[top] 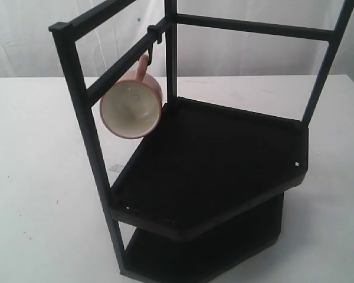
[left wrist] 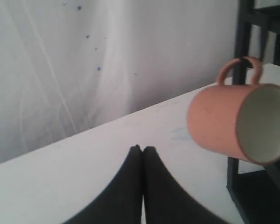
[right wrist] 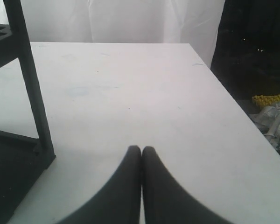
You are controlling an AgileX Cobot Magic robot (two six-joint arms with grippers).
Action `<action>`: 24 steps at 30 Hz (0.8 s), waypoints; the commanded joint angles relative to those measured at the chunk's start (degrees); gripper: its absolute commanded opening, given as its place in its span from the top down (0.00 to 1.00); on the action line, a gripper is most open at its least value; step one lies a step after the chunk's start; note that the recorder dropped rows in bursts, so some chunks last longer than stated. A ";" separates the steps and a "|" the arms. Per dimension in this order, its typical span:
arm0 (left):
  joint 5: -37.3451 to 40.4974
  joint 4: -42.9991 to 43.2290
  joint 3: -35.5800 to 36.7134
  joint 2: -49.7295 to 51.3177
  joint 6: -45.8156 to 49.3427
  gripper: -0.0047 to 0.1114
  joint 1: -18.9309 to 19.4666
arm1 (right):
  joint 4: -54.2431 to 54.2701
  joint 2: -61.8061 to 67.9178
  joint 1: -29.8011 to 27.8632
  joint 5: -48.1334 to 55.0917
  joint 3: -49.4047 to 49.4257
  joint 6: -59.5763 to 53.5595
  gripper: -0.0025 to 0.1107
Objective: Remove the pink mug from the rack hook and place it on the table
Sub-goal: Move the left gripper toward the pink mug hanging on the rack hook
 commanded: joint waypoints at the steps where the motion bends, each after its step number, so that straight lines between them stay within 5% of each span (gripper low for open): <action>1: -5.75 16.26 2.36 0.83 -5.68 0.96 -7.27 | 0.10 -0.14 -0.04 -0.50 0.07 -0.05 0.98; 9: -9.79 20.05 2.85 8.24 -5.79 0.94 -12.48 | 0.30 -0.14 -0.04 -0.50 0.07 -0.05 0.98; 15: -14.14 18.70 -1.25 18.67 2.28 0.69 -12.48 | 0.30 -0.14 -0.04 -0.50 0.07 -0.05 0.98; 20: -11.50 4.32 -5.26 20.81 6.45 0.48 -12.48 | 0.30 -0.14 -0.04 -0.50 0.07 -0.05 0.98; 24: -12.33 2.54 -5.26 22.86 10.99 0.46 -12.48 | 0.18 -0.14 -0.04 -0.50 0.07 -0.05 0.98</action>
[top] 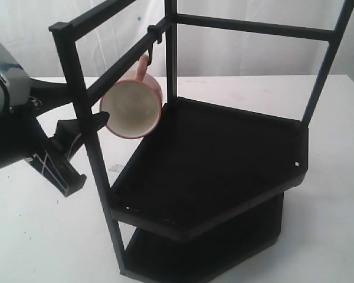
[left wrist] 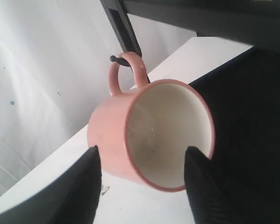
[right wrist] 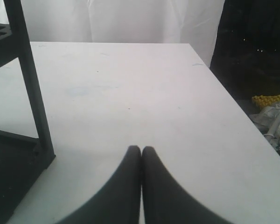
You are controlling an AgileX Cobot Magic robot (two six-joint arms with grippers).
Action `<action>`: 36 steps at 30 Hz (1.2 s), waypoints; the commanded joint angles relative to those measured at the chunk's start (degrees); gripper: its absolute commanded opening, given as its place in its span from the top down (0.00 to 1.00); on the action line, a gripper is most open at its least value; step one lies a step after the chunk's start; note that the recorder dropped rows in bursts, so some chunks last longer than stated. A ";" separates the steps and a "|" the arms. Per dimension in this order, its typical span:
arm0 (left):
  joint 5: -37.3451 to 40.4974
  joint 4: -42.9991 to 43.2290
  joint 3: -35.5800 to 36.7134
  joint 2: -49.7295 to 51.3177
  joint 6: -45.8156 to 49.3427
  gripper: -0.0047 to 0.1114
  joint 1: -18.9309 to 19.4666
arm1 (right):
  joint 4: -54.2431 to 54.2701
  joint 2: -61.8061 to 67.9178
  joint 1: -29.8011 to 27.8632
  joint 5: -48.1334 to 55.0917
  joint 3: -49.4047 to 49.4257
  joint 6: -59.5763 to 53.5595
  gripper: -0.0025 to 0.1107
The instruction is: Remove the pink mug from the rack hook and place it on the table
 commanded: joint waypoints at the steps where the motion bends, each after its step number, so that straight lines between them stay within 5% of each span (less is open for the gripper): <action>1: -0.42 -1.73 -0.28 2.33 3.47 0.46 -0.41 | 0.07 -0.14 -0.04 -0.50 0.07 -0.05 0.98; 18: -14.26 -22.27 -1.23 11.22 20.31 0.46 -0.41 | 0.20 -0.14 -0.04 -0.50 0.07 -0.05 0.98; 29: 8.89 -27.94 -13.05 11.33 20.42 0.46 -0.41 | 0.20 -0.14 -0.04 -0.50 0.07 -0.05 0.98; 36: 28.37 -27.71 -19.32 11.33 28.28 0.46 -0.29 | 0.20 -0.14 -0.04 -0.50 0.07 -0.05 0.98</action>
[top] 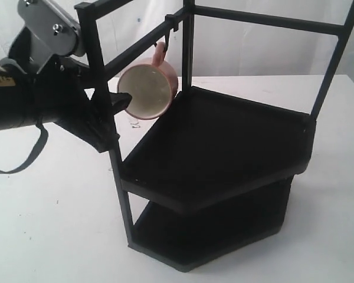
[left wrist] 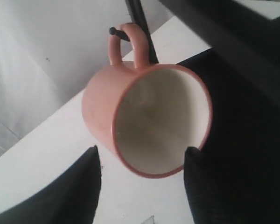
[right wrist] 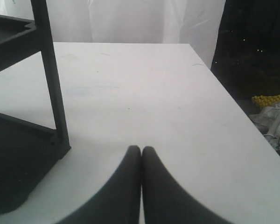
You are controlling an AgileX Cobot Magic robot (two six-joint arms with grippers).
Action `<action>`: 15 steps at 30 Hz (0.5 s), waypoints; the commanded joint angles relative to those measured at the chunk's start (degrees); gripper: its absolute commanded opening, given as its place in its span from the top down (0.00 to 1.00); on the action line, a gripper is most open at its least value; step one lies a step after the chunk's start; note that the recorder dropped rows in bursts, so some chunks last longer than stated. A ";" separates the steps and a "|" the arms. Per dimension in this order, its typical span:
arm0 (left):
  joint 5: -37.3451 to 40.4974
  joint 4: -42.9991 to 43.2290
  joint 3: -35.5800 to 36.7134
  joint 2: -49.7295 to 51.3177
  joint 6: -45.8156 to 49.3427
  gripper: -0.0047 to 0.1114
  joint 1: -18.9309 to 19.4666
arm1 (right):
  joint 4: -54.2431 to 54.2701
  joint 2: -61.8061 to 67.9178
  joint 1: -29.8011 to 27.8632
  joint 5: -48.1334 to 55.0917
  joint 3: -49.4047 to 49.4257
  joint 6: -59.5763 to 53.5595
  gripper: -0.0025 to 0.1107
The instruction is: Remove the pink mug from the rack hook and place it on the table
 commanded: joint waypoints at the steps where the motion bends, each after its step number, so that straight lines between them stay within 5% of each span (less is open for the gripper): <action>1: 12.96 -0.45 -2.92 -0.09 3.96 0.46 -0.25 | 0.20 -0.14 -0.04 -0.50 0.07 -0.05 0.98; 9: 15.51 4.64 -3.47 -4.57 3.62 0.46 1.02 | 0.07 -0.14 -0.04 -0.50 0.07 -0.05 0.98; 15: 7.14 3.54 -3.04 -5.06 0.44 0.46 9.76 | 0.07 -0.14 -0.04 -0.50 0.07 -0.05 0.98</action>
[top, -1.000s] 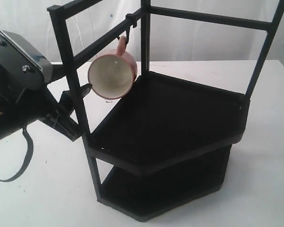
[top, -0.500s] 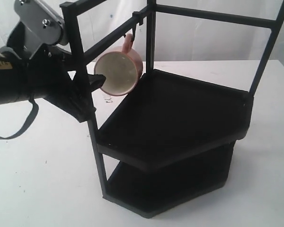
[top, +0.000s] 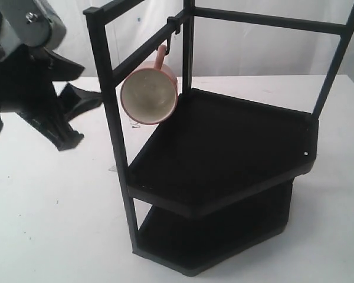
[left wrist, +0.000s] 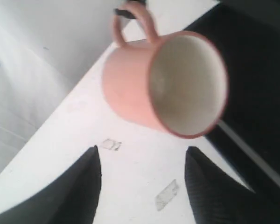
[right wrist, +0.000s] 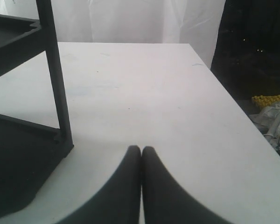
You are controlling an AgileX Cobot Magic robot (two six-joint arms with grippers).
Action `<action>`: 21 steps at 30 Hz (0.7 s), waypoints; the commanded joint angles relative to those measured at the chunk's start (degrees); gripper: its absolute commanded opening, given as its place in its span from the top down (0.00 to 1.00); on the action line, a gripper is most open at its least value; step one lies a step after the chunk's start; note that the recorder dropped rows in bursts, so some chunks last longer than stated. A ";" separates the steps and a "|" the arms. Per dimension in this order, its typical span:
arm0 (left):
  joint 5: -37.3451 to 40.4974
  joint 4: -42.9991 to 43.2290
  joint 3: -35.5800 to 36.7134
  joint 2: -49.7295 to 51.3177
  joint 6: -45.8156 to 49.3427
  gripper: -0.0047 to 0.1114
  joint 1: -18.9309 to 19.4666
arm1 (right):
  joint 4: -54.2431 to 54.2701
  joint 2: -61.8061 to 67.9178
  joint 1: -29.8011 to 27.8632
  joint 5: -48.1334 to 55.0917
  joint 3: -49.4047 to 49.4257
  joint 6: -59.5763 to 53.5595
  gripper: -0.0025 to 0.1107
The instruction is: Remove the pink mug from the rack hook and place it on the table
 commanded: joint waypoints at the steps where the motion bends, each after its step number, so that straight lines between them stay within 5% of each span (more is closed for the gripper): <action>1: -11.02 -4.53 0.43 1.67 -6.72 0.46 8.55 | 0.07 -0.14 -0.04 -0.50 0.07 -0.05 0.98; 4: -7.50 -5.59 -0.91 4.97 -14.45 0.52 11.59 | 0.07 -0.14 -0.04 -0.50 0.07 -0.05 0.98; 7: 5.28 -2.14 -7.99 7.06 -13.61 0.71 11.19 | 0.07 -0.14 -0.04 -0.50 0.07 -0.05 0.98; 10: 14.81 -2.14 -13.32 7.16 -11.19 0.74 11.19 | 0.07 -0.14 -0.04 -0.50 0.07 -0.05 0.98; 12: 24.34 -2.14 -16.13 7.16 -4.65 0.74 10.82 | 0.07 -0.14 -0.04 -0.50 0.07 -0.05 0.98; 14: 31.65 -4.06 -17.03 7.16 11.92 0.77 9.86 | 0.17 -0.14 -0.04 -0.50 0.07 -0.05 0.98; 17: 28.42 -19.13 -17.03 7.89 25.00 0.77 9.70 | 0.17 -0.14 -0.04 -0.50 0.07 -0.05 0.98; 21: 31.34 -29.72 -17.03 9.06 38.51 0.62 9.70 | 0.06 -0.14 -0.04 -0.50 0.07 -0.05 0.98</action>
